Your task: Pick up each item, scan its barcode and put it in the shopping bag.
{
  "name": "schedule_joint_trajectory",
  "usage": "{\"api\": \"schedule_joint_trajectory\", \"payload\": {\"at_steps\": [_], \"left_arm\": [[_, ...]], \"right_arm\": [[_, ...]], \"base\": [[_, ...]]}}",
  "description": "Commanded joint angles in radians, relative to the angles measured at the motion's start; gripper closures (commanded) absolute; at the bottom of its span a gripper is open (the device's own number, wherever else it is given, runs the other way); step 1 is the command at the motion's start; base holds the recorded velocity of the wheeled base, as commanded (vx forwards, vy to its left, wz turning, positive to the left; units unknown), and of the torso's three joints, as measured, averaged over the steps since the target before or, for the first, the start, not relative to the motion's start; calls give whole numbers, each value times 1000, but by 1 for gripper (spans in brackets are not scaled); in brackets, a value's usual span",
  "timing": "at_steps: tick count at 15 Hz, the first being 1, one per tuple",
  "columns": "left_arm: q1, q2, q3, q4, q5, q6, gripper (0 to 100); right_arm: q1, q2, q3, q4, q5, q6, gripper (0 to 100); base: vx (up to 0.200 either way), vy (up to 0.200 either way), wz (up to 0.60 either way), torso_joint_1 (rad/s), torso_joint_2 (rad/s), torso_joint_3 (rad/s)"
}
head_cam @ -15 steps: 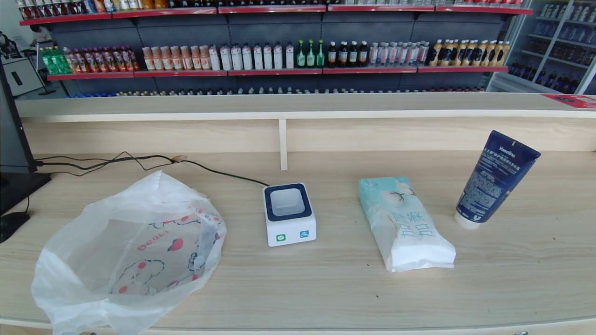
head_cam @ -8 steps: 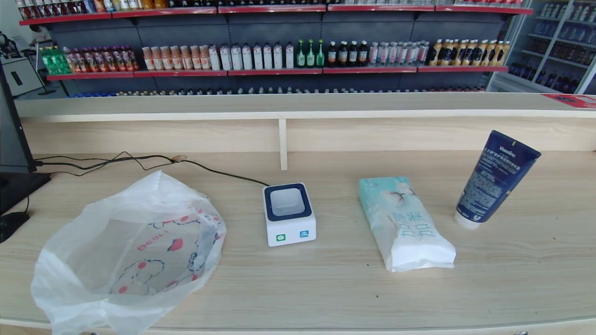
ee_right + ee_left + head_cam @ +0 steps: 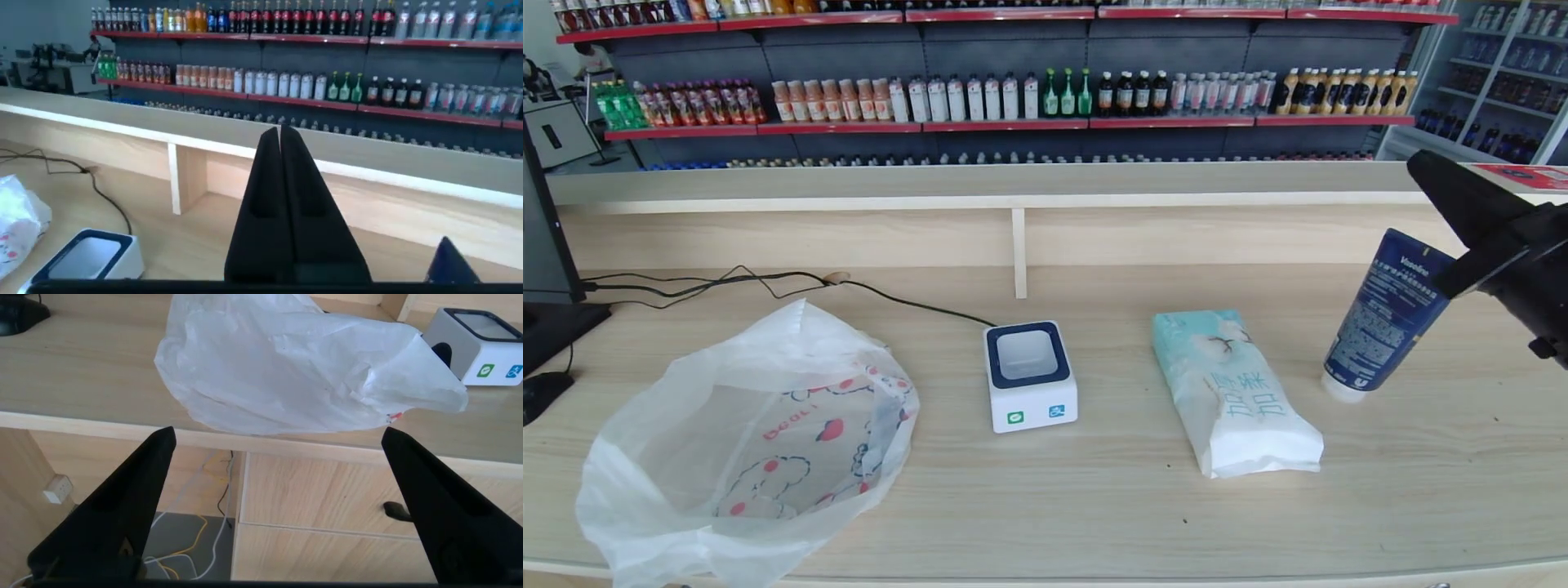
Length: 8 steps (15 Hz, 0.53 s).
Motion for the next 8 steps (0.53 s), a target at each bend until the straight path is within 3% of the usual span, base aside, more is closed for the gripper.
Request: {"api": "schedule_joint_trajectory", "payload": {"at_steps": [1, 5, 8], "left_arm": [[-1, 2, 0, 0, 0, 0, 0], [-1, 2, 0, 0, 0, 0, 0], [-1, 0, 0, 0, 0, 0, 0]], "right_arm": [[53, 58, 9, 38, 5, 36, 100], [59, 63, 20, 72, 5, 139, 100], [52, 121, 2, 64, 4, 132, 100]], "base": [[0, 0, 0, 0, 0, 0], [0, 0, 0, 0, 0, 0], [0, 0, 0, 0, 0, 0]]}}
